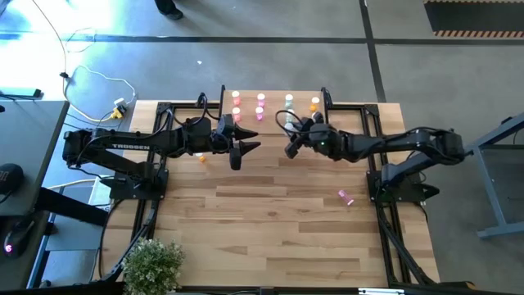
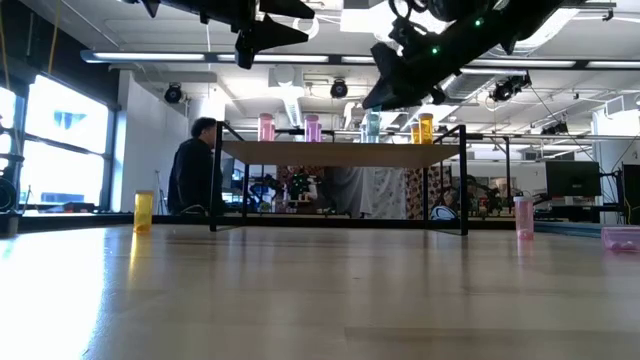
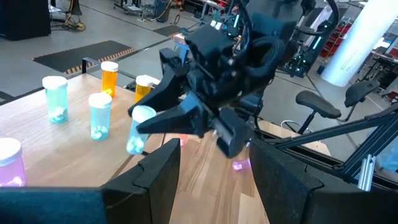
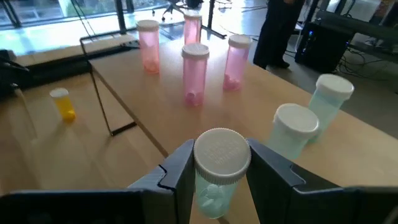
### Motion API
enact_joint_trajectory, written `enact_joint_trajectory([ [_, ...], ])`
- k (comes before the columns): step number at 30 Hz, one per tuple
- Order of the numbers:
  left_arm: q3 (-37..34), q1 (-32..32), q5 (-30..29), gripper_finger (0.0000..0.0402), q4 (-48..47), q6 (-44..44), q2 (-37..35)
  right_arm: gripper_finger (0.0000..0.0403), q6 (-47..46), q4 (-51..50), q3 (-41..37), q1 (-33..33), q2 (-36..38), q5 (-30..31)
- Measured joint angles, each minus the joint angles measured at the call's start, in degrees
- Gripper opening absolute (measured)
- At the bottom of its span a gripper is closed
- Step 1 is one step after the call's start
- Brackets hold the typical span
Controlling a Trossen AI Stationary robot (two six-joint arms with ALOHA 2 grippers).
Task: Pick and place medicine bottles onto shelf by color
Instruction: Put the blue pill bottle aligned with the other blue pill bottles on the shelf
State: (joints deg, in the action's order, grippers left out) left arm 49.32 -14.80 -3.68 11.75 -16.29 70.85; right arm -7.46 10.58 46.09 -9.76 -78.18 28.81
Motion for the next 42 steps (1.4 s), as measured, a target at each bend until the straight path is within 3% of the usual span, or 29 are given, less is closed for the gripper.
enact_joint_trajectory([
  [14,0.0,0.0,0.0,0.0182,-0.3,0.7,0.0,0.0117,1.4,-0.2,0.2,-2.4,-1.1,-1.1],
  [21,0.0,0.0,0.0,0.0182,-0.4,1.0,0.0,0.0117,1.2,-7.6,4.2,-4.2,-1.5,-2.6],
  [42,0.0,0.0,0.0,0.0182,-0.4,1.5,0.0,0.0117,-1.5,-7.3,4.4,-4.2,-2.8,-2.5],
])
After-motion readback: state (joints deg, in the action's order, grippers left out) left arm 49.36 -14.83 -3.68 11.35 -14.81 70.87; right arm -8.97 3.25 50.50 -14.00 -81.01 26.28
